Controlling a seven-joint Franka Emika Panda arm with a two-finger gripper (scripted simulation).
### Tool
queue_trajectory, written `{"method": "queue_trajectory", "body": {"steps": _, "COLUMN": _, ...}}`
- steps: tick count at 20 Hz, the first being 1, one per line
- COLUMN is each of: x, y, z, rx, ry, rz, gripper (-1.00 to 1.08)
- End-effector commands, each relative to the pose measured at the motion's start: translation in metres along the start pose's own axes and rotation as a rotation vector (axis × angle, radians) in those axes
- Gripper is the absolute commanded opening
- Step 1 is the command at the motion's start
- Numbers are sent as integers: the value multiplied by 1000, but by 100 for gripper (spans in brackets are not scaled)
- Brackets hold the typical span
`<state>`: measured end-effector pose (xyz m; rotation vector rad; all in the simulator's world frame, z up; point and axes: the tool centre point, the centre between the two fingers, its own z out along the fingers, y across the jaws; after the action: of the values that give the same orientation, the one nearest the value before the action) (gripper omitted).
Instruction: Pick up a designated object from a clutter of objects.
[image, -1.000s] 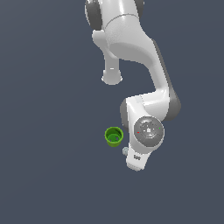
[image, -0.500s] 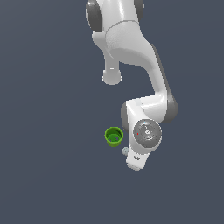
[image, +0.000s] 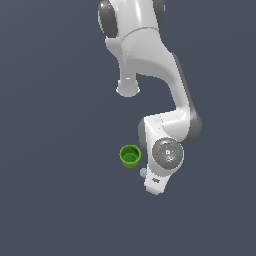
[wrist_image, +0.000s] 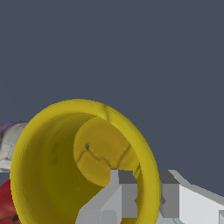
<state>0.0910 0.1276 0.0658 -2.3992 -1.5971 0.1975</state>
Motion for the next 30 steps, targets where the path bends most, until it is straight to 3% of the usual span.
{"method": "queue_trajectory", "body": {"steps": 1, "x": 0, "y": 0, "z": 0, "rx": 0, "ry": 0, "rz": 0, "gripper": -100}}
{"method": "queue_trajectory", "body": {"steps": 16, "x": -14, "y": -14, "z": -20, "rx": 0, "ry": 0, "rz": 0, "gripper": -100}}
{"method": "queue_trajectory", "body": {"steps": 30, "x": -71, "y": -71, "z": -105, "rx": -1, "ry": -1, "rz": 1, "gripper": -100}}
